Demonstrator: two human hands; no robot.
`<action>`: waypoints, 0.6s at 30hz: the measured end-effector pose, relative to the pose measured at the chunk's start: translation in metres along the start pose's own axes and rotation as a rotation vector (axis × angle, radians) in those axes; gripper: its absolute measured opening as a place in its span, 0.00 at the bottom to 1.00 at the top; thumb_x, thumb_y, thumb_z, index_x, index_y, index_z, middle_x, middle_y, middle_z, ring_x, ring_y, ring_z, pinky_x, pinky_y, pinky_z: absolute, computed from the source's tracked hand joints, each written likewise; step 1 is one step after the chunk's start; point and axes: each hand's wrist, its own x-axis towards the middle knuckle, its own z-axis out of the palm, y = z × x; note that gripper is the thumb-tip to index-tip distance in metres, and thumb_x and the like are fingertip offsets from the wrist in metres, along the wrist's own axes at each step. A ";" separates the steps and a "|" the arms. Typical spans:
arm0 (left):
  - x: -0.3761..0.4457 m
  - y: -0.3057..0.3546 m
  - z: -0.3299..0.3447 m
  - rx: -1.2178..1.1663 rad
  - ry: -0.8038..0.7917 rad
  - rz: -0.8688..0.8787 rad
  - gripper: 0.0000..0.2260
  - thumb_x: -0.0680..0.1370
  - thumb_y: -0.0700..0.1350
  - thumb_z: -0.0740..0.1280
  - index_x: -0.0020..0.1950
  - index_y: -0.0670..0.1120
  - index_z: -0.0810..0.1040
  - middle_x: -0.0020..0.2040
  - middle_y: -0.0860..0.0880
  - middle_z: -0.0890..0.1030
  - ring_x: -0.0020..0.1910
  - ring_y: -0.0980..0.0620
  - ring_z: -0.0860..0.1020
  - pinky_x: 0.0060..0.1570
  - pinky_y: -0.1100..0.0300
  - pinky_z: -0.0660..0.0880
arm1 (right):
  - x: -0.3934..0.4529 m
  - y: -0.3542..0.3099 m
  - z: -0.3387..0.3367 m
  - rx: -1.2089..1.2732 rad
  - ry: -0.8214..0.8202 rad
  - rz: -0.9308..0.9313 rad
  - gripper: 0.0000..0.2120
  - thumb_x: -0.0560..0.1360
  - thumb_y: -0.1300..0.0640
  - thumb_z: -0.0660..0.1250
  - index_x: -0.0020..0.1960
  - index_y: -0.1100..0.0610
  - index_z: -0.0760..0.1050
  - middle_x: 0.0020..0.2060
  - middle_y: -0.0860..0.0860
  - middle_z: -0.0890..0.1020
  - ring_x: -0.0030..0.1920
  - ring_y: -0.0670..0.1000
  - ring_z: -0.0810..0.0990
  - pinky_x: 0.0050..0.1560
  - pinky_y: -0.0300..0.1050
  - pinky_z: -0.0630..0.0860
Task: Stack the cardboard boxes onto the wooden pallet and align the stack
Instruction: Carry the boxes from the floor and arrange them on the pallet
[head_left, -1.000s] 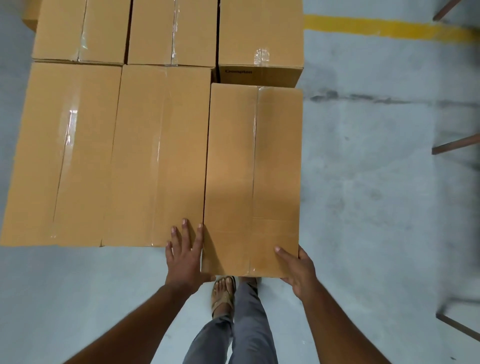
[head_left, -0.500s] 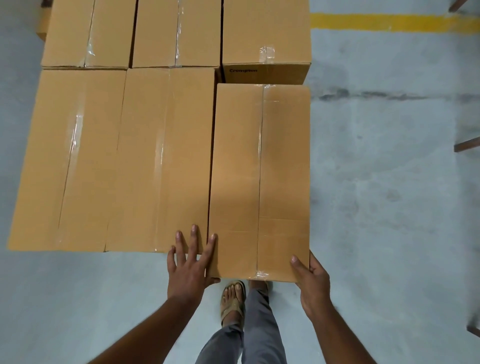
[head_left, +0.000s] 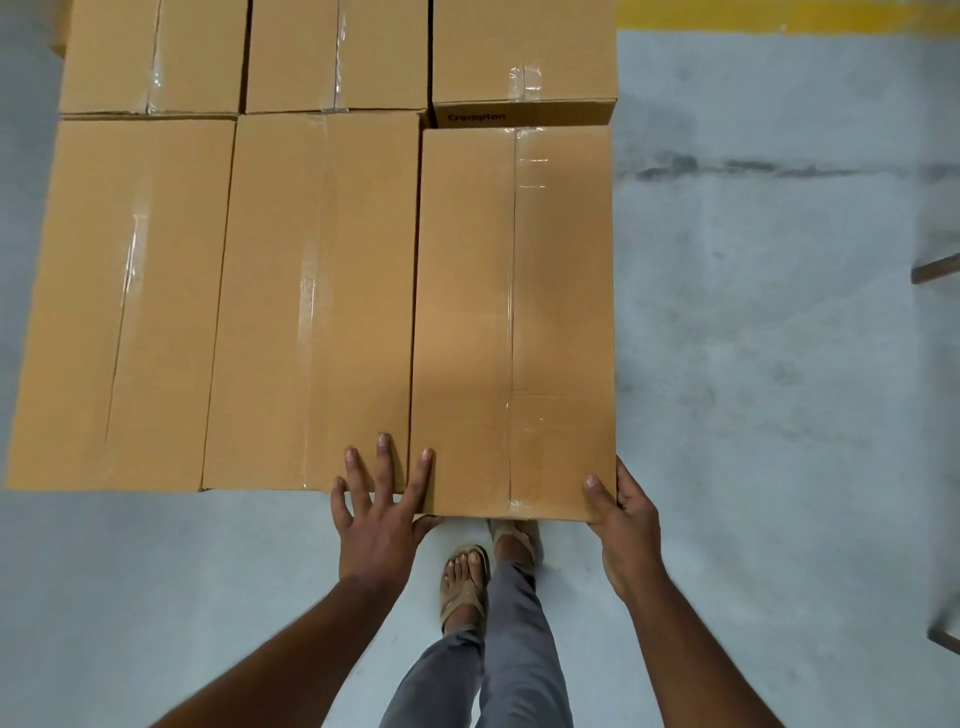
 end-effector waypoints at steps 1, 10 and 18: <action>0.001 0.002 -0.002 -0.007 -0.007 -0.014 0.42 0.75 0.63 0.69 0.84 0.56 0.52 0.85 0.40 0.47 0.81 0.27 0.46 0.72 0.29 0.59 | 0.002 -0.004 0.001 0.002 -0.004 0.002 0.23 0.81 0.59 0.70 0.76 0.50 0.74 0.60 0.41 0.85 0.63 0.48 0.83 0.69 0.60 0.77; 0.005 0.006 -0.010 -0.128 -0.061 -0.101 0.33 0.86 0.56 0.57 0.85 0.52 0.42 0.83 0.47 0.36 0.82 0.31 0.41 0.79 0.35 0.53 | 0.005 -0.031 0.014 -0.419 -0.099 -0.100 0.41 0.75 0.54 0.78 0.81 0.46 0.59 0.68 0.42 0.75 0.65 0.48 0.75 0.66 0.48 0.73; 0.004 0.015 -0.014 -0.115 -0.112 -0.106 0.40 0.82 0.53 0.65 0.85 0.50 0.42 0.84 0.44 0.38 0.81 0.29 0.42 0.77 0.35 0.53 | -0.008 -0.026 0.019 -0.918 0.019 -0.347 0.47 0.78 0.50 0.75 0.85 0.55 0.49 0.85 0.54 0.51 0.82 0.58 0.56 0.75 0.54 0.66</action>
